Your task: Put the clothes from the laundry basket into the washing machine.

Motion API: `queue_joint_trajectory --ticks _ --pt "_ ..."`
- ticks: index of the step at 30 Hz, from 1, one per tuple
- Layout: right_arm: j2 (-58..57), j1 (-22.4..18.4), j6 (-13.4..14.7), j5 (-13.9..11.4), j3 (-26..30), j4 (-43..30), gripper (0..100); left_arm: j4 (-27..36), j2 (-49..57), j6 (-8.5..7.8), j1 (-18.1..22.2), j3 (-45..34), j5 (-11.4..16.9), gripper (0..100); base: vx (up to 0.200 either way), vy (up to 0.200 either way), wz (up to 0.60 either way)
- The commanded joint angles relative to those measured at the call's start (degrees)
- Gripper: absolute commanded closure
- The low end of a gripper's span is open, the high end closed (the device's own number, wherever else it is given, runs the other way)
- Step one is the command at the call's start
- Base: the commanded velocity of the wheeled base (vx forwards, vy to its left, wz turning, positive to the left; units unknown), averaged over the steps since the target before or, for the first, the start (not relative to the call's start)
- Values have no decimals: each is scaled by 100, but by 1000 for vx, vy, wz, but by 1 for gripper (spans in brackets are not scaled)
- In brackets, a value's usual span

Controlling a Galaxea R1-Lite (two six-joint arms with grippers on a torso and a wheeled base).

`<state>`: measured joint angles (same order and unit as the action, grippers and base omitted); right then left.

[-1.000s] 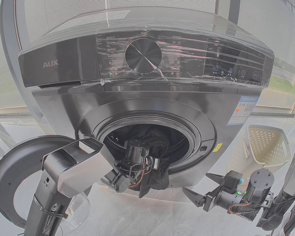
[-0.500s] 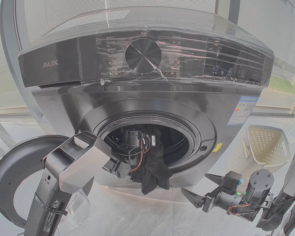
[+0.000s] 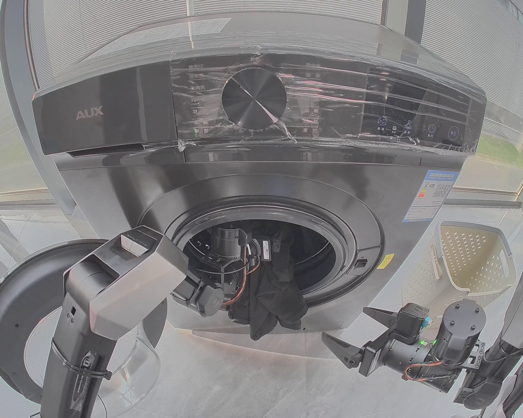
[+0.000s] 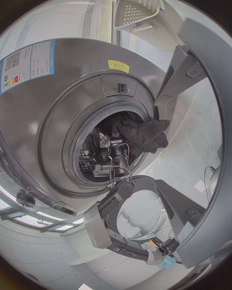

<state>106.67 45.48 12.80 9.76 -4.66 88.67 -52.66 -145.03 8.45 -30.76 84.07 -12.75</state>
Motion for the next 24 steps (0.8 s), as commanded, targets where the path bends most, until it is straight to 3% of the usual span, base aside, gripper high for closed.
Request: queue_joint_trajectory --ticks 1,7,13,18,19,24 --pt "3 4 -6 -1 -9 1 0 169 748 -1 -229 -1050 264 0 0 0 0" --pt "-14 13 -6 -1 0 1 0 134 766 -71 -396 -1868 546 0 0 0 0" --pt "-111 4 -6 8 -9 1 0 98 441 -80 -414 -1859 572 0 0 0 0" --pt "-120 13 -6 8 -18 1 0 125 230 -238 -370 -1780 581 0 0 0 0" --pt "-120 13 -6 8 -18 1 0 125 212 -247 -370 -1780 581 100 0 0 0" --pt "-129 4 -6 -1 -18 1 0 81 168 -221 -361 -1718 581 100 0 0 0"
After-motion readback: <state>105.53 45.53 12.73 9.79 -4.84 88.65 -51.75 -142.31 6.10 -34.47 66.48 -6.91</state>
